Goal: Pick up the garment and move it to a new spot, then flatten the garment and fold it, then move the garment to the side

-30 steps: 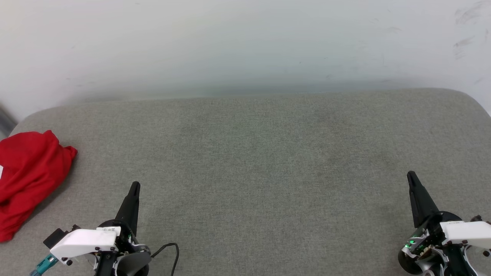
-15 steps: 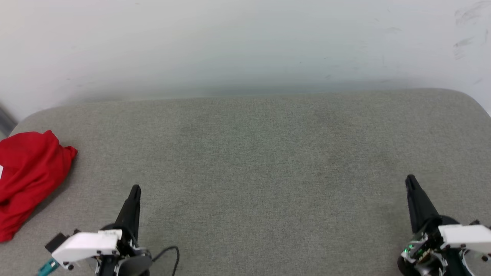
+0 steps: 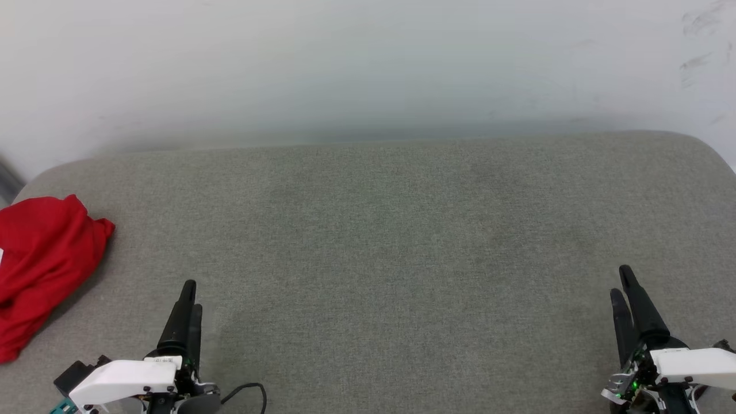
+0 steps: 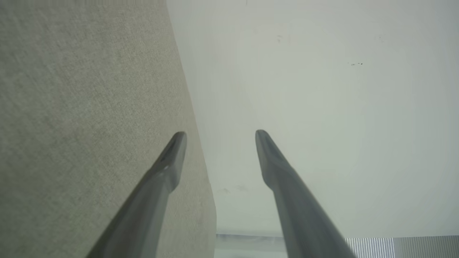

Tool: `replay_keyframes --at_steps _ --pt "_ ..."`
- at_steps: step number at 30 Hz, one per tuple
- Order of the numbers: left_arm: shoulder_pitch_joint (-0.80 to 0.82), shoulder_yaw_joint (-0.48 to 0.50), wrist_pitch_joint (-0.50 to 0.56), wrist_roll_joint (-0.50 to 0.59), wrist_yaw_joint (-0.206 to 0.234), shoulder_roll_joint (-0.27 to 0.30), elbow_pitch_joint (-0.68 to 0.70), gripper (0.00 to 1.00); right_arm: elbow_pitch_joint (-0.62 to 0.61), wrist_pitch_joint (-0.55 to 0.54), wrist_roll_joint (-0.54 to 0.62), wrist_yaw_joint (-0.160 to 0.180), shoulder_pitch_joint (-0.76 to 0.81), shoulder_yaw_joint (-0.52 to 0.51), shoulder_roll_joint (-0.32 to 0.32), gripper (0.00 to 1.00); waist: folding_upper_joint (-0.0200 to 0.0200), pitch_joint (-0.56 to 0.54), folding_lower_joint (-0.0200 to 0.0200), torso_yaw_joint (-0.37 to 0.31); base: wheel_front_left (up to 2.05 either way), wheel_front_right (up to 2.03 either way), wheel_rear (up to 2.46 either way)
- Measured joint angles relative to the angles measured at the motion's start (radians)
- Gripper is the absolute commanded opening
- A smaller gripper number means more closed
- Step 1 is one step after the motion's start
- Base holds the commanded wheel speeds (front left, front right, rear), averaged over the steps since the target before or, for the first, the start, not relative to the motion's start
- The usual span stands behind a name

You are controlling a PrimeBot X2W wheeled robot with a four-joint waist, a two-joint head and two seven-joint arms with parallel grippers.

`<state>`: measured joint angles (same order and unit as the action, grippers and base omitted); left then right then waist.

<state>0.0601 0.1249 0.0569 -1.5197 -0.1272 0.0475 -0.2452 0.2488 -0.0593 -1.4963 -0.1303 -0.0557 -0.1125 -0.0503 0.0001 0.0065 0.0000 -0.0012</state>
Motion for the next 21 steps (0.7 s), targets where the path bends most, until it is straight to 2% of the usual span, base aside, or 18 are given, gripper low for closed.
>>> replay_keyframes --at_steps 7,21 --pt "0.000 0.004 -0.032 0.148 0.042 0.000 0.066 1.00 -0.056 0.030 0.156 0.000 0.005 0.007 0.000 1.00 0.0000 0.003 0.0000 0.000 0.00 0.00 0.00" --pt "-0.037 -0.054 -0.087 0.463 0.130 0.000 0.140 1.00 -0.132 0.086 0.512 0.000 0.021 0.038 0.001 1.00 0.0000 0.008 0.0000 -0.001 0.00 0.00 0.00"
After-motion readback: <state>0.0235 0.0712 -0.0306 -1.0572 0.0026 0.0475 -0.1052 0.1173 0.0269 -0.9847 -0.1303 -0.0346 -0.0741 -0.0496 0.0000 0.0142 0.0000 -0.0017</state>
